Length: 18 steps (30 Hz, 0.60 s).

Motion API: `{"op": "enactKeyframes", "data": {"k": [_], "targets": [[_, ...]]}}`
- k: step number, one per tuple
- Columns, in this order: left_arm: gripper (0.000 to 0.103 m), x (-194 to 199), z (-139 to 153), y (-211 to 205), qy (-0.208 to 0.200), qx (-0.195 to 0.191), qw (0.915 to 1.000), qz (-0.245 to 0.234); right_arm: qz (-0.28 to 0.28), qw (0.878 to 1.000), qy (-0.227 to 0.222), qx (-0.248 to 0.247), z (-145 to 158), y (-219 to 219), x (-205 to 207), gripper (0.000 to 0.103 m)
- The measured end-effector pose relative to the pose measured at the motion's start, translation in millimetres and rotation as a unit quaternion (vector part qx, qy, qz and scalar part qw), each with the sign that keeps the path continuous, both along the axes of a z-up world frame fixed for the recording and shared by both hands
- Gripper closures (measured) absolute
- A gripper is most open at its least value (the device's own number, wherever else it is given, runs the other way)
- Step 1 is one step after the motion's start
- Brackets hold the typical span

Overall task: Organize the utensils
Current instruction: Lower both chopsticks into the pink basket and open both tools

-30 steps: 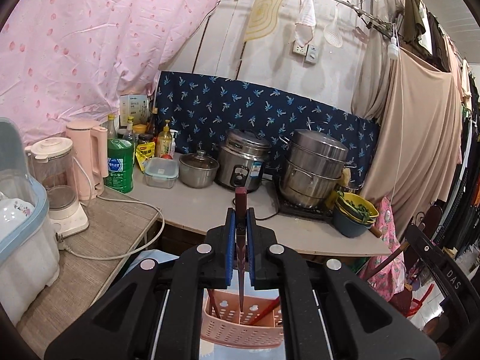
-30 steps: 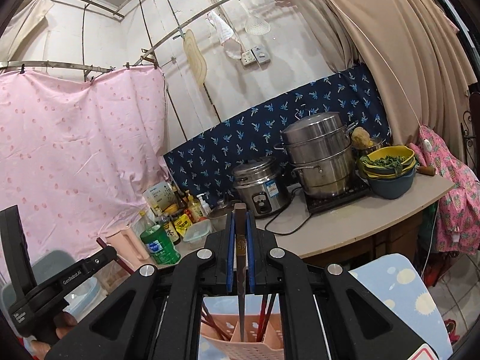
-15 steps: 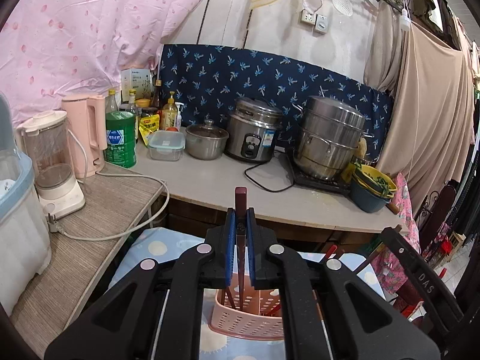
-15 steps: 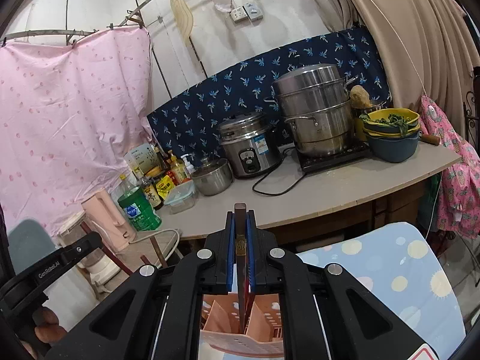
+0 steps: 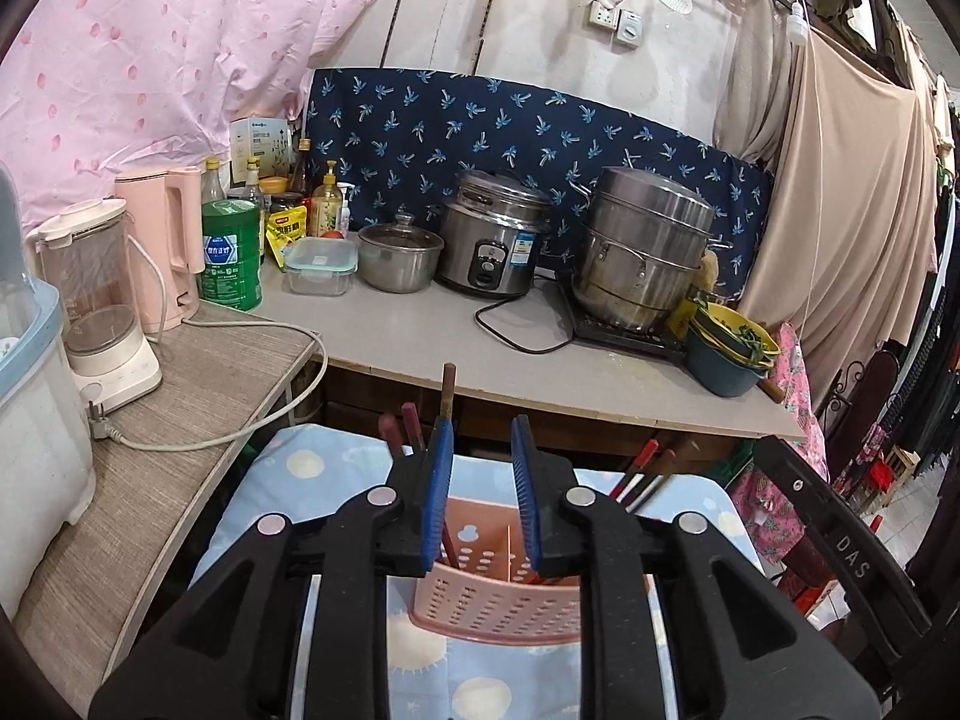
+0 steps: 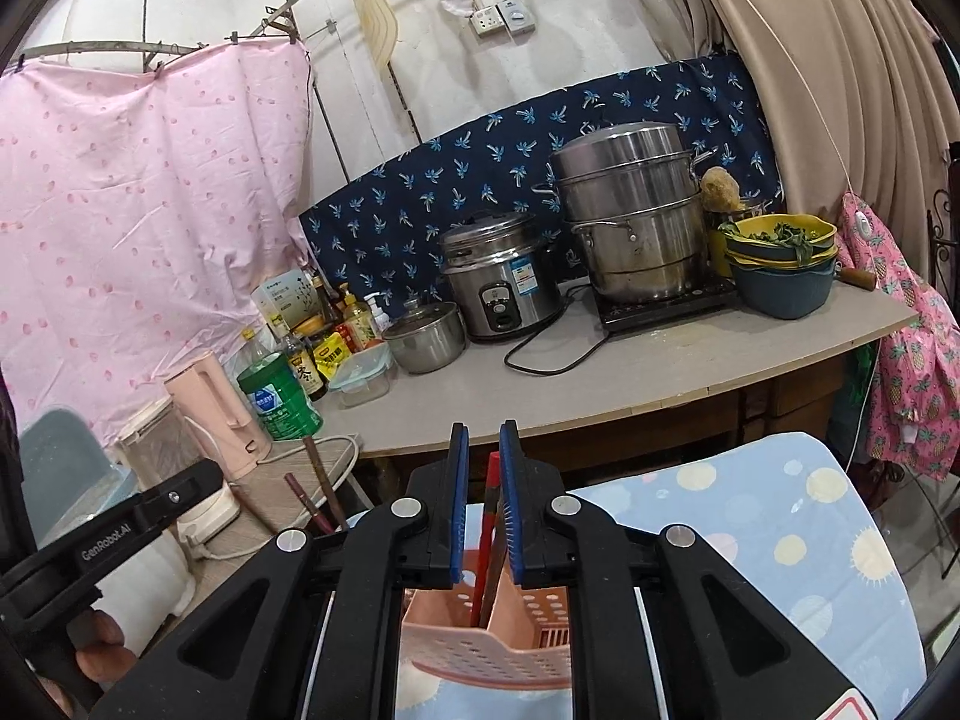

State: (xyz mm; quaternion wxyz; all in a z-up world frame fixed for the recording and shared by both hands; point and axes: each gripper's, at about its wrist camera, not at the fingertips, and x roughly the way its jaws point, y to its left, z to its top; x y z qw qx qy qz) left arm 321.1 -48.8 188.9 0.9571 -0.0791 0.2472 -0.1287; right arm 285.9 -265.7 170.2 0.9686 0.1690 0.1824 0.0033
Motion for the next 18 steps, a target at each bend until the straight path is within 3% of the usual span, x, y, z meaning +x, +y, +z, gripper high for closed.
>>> {"op": "enactKeyframes", "data": {"k": [5,18], "targets": [[0.068,-19.6,-1.8,1.6,0.000,0.002,1.0000,-0.003,0.007,1.000,-0.002,0.007,1.8,3.1,-21.0,0.091],[0.064,-84.0,-28.6,11.2,0.020,0.016,0.9996,-0.014,0.027,0.999,0.015,0.017,-18.9,13.4,-90.5,0.084]]}}
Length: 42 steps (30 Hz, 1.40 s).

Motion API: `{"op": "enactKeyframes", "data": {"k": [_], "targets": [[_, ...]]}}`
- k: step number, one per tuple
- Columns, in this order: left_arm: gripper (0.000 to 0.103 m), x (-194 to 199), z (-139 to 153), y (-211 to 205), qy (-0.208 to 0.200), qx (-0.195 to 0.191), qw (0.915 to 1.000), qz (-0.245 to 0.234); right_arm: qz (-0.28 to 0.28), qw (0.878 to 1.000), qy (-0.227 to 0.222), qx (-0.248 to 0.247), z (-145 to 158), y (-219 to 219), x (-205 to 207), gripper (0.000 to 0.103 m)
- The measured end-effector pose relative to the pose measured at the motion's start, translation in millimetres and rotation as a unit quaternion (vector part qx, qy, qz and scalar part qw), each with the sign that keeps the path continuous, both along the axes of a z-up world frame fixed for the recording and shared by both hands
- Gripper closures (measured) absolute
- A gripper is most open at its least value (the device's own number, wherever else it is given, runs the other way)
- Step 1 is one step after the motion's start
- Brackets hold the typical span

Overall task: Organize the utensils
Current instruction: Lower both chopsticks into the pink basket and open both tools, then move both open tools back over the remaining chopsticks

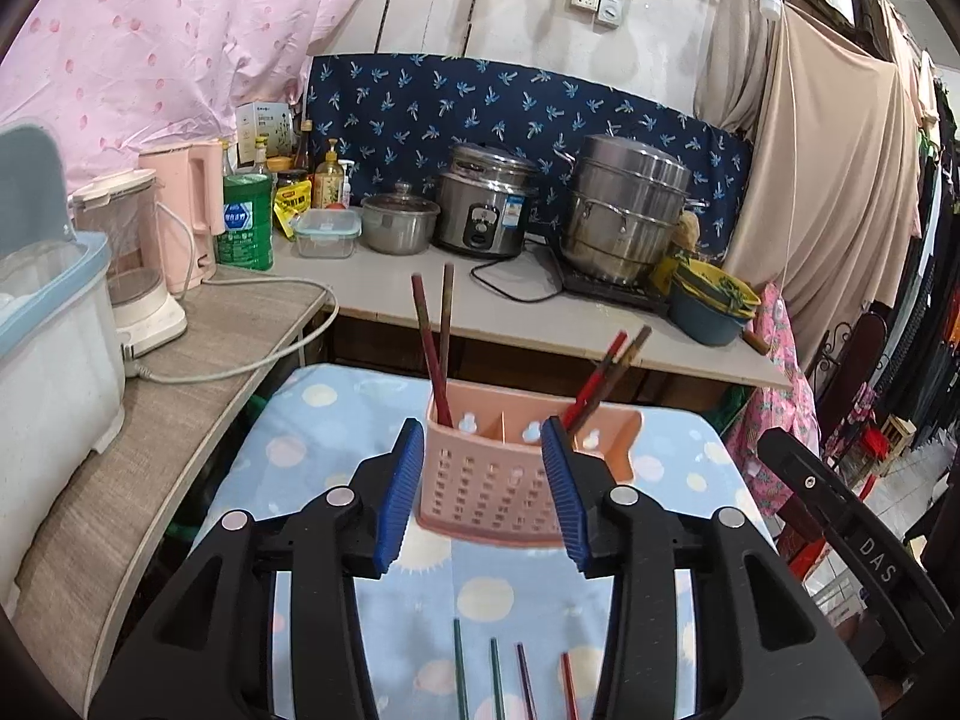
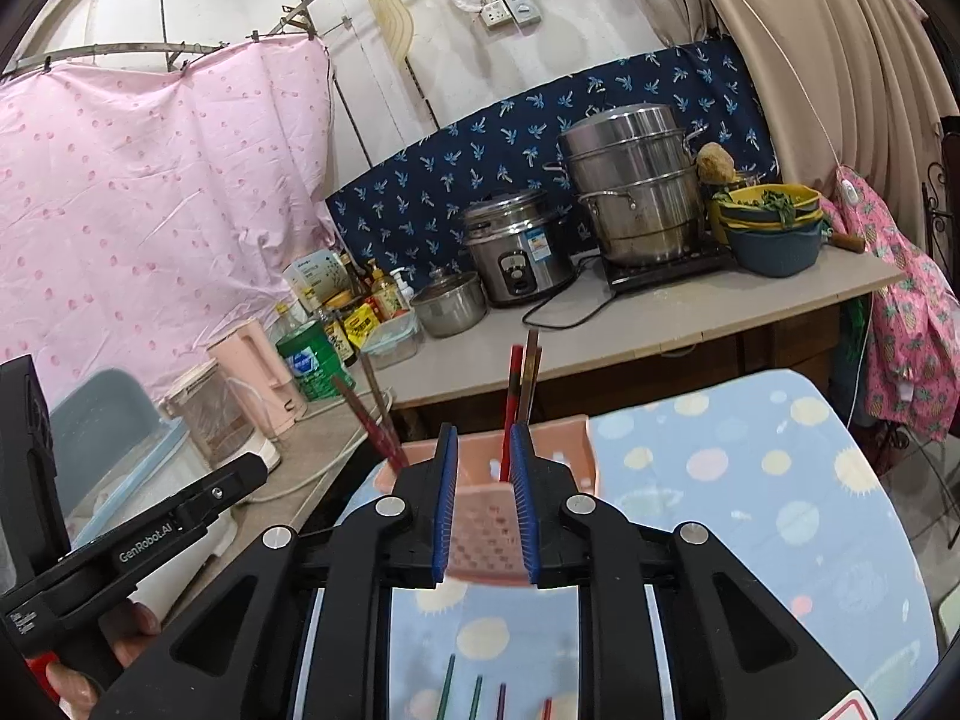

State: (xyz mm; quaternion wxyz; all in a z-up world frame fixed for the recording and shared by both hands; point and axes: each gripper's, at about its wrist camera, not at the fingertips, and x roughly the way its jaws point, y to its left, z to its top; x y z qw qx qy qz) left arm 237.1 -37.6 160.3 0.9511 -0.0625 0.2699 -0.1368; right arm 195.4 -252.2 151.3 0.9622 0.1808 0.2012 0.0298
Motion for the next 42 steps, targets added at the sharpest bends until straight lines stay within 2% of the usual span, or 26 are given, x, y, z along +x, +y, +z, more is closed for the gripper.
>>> {"op": "enactKeyframes", "data": {"k": [6,14,19,25,29,33,37,42], "targets": [[0.064,-31.5,-27.5,5.7,0.024,0.005,0.9997,-0.008,0.011,1.000,0.025,-0.010,-24.7,8.7,-39.7,0.084],[0.064,-78.6,-78.9,6.2,0.058,0.034,0.9977,-0.014,0.024,0.997,0.067,-0.024,-65.9,23.0,-89.9,0.084],[0.064,-101.3,-109.7,12.8,0.081,0.035,0.9960,-0.010,0.031,0.993,0.109,-0.043,-100.0,33.7,-117.7,0.084],[0.064,-126.4,-140.3,13.4,0.099,0.064,0.9930,-0.010,0.035,0.985,0.148,-0.081,-135.9,51.4,-148.7,0.084],[0.064,-142.3,-156.7,13.2,0.108,0.077,0.9910,-0.014,0.043,0.981,0.171,-0.080,-157.4,59.7,-165.7,0.084],[0.064,-152.8,-170.1,16.8,0.125,0.074,0.9892,-0.018,0.053,0.977,0.190,-0.082,-174.1,68.3,-176.9,0.084],[0.064,-160.3,-177.3,18.3,0.130,0.072,0.9887,-0.020,0.057,0.975,0.194,-0.095,-179.4,76.2,-181.8,0.084],[0.057,-165.7,-181.9,17.6,0.131,0.075,0.9883,-0.023,0.059,0.974,0.198,-0.095,-183.5,80.0,-183.0,0.084]]}}
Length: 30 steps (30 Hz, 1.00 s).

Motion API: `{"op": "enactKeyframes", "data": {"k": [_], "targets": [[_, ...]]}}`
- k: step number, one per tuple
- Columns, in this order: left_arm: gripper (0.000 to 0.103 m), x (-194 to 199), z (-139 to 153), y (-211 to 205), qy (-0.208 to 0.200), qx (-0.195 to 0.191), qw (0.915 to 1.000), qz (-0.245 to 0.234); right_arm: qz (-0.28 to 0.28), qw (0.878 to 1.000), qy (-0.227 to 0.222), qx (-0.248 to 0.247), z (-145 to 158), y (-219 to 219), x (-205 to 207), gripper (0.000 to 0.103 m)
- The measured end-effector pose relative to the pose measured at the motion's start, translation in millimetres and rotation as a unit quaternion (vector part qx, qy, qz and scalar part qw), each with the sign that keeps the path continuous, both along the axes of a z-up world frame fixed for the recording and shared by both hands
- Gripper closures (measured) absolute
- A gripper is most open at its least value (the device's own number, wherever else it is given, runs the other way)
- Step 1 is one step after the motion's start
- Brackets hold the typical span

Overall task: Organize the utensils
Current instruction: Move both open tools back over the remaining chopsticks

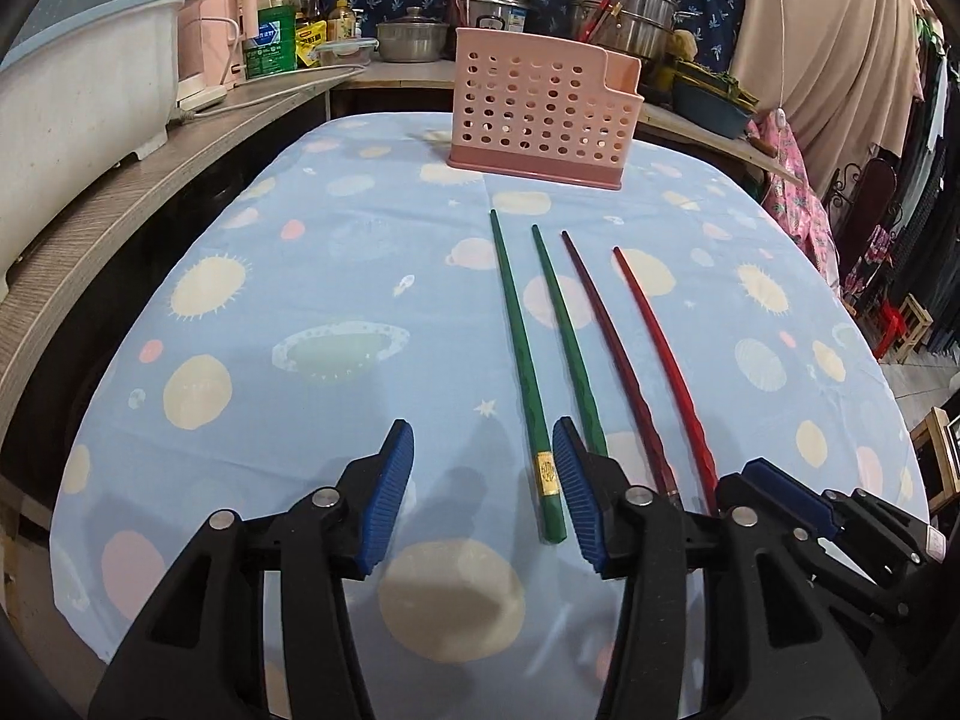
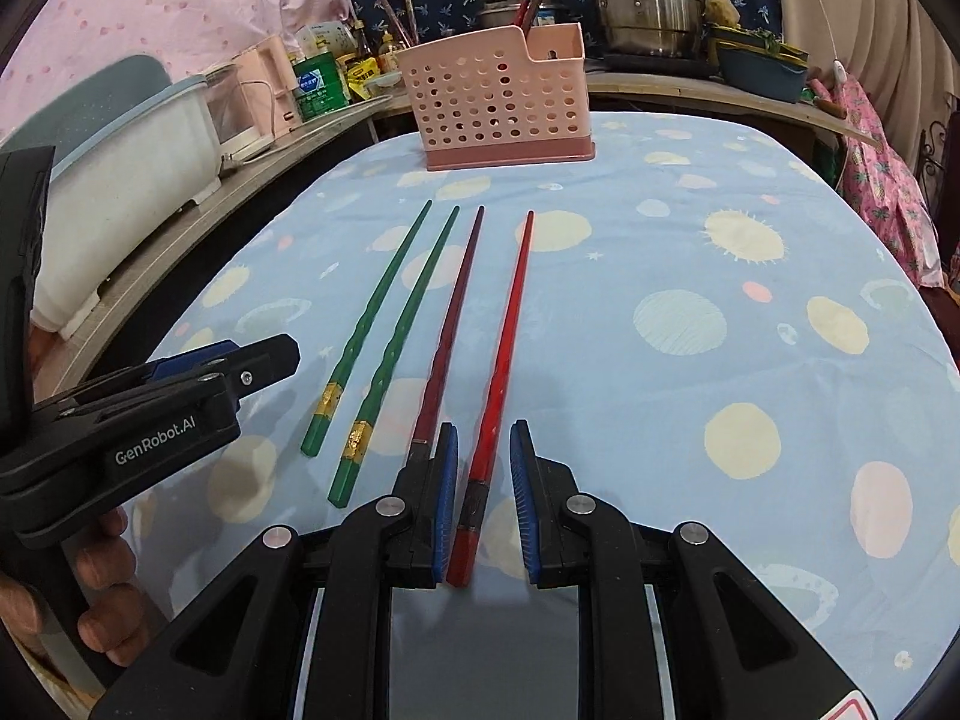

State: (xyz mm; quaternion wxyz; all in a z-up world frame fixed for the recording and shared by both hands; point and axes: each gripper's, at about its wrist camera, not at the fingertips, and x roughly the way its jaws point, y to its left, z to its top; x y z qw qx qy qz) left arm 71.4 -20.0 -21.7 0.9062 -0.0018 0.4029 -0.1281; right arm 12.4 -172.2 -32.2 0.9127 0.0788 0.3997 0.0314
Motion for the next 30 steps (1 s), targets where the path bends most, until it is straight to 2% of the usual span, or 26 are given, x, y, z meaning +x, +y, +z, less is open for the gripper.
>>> {"op": "enactKeyframes", "data": {"k": [8,18,30], "targets": [[0.055,-2.1,-7.6,-1.5,0.012,0.006,0.9999,-0.003,-0.001,1.000,0.012,0.000,-9.1,2.0,-1.0,0.084],[0.055,-4.4,-9.4,-8.0,0.012,0.010,0.9998,-0.014,-0.008,1.000,0.003,-0.012,-11.7,0.8,-3.9,0.094],[0.055,-4.5,-19.5,-15.6,0.023,0.014,0.9994,-0.021,-0.009,1.000,0.000,-0.014,-12.7,0.0,-4.5,0.095]]}}
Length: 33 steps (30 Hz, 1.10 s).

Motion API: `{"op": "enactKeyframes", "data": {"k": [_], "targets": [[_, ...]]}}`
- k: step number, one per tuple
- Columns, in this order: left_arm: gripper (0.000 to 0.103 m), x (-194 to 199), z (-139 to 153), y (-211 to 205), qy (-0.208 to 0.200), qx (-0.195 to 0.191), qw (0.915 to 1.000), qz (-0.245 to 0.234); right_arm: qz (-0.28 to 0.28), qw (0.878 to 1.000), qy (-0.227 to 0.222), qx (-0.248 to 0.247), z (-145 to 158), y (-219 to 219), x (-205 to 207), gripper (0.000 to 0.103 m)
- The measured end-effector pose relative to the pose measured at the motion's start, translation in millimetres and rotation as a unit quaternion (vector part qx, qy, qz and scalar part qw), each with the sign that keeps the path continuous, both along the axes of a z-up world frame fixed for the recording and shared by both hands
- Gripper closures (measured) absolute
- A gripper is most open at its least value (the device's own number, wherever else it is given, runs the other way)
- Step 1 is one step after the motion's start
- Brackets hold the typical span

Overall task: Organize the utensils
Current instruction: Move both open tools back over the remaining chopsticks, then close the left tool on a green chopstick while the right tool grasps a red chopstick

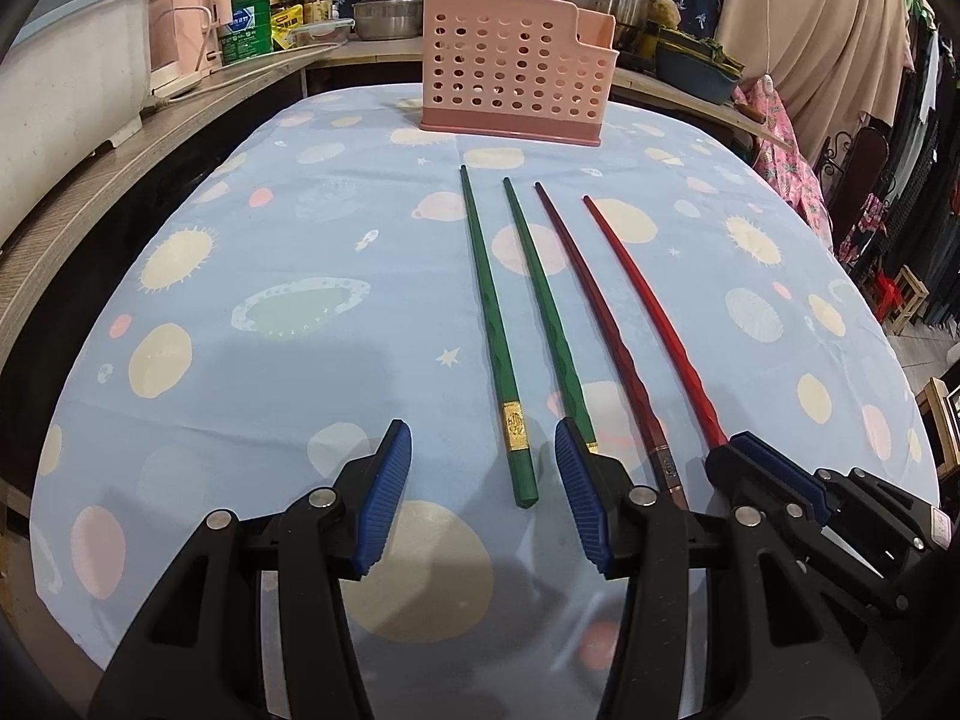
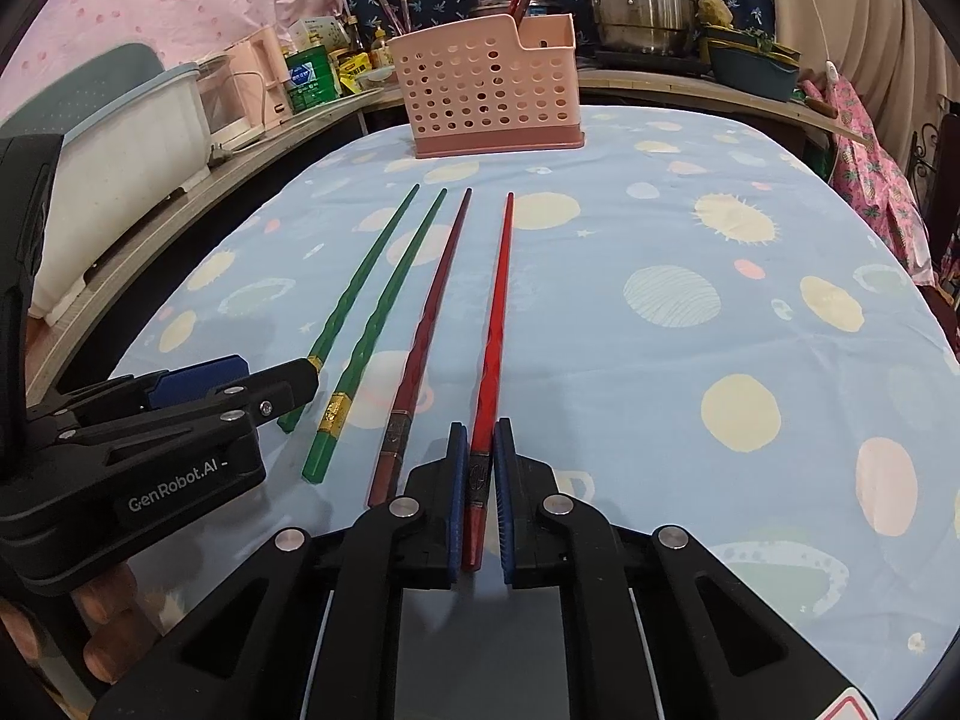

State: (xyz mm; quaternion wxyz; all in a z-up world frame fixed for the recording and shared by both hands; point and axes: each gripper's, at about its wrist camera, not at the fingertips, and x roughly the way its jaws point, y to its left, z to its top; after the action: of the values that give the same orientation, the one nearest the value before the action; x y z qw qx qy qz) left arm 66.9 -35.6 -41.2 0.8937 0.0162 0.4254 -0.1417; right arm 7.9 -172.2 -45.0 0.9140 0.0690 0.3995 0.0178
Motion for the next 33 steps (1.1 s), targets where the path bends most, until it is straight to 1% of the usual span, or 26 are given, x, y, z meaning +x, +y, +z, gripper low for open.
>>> {"op": "enactKeyframes", "data": {"k": [4,7,11,12,14,17,27,33], "targets": [[0.056,1.5,-3.6,1.9,0.003,0.001,1.0000,0.006,0.000,1.000,0.000,-0.001,0.1,-0.4,0.0,0.095],[0.060,1.6,-4.3,2.4,0.000,0.004,1.0000,0.009,0.000,1.000,-0.001,-0.001,0.2,-0.2,-0.4,0.095],[0.073,2.1,-3.9,2.9,-0.001,0.002,1.0000,0.008,0.000,1.000,-0.001,0.000,0.4,-0.2,-0.4,0.095],[0.075,2.4,-3.9,3.1,0.000,0.002,1.0000,0.008,0.000,1.000,-0.001,0.001,0.5,-0.3,-0.3,0.095],[0.087,3.2,-3.9,4.1,0.002,0.001,1.0000,0.009,0.000,1.000,-0.001,0.000,0.7,-0.2,-0.4,0.095],[0.096,4.4,-3.8,6.2,0.006,-0.003,0.9999,0.010,0.000,1.000,-0.001,0.001,0.3,-0.2,-0.7,0.095],[0.096,7.8,-2.0,11.5,0.017,-0.016,0.9997,0.011,0.000,1.000,0.003,0.002,0.9,-0.6,-0.1,0.095],[0.096,8.1,2.9,15.0,0.015,-0.021,0.9995,0.015,-0.003,1.000,0.008,0.007,3.5,-3.2,1.2,0.096]]}}
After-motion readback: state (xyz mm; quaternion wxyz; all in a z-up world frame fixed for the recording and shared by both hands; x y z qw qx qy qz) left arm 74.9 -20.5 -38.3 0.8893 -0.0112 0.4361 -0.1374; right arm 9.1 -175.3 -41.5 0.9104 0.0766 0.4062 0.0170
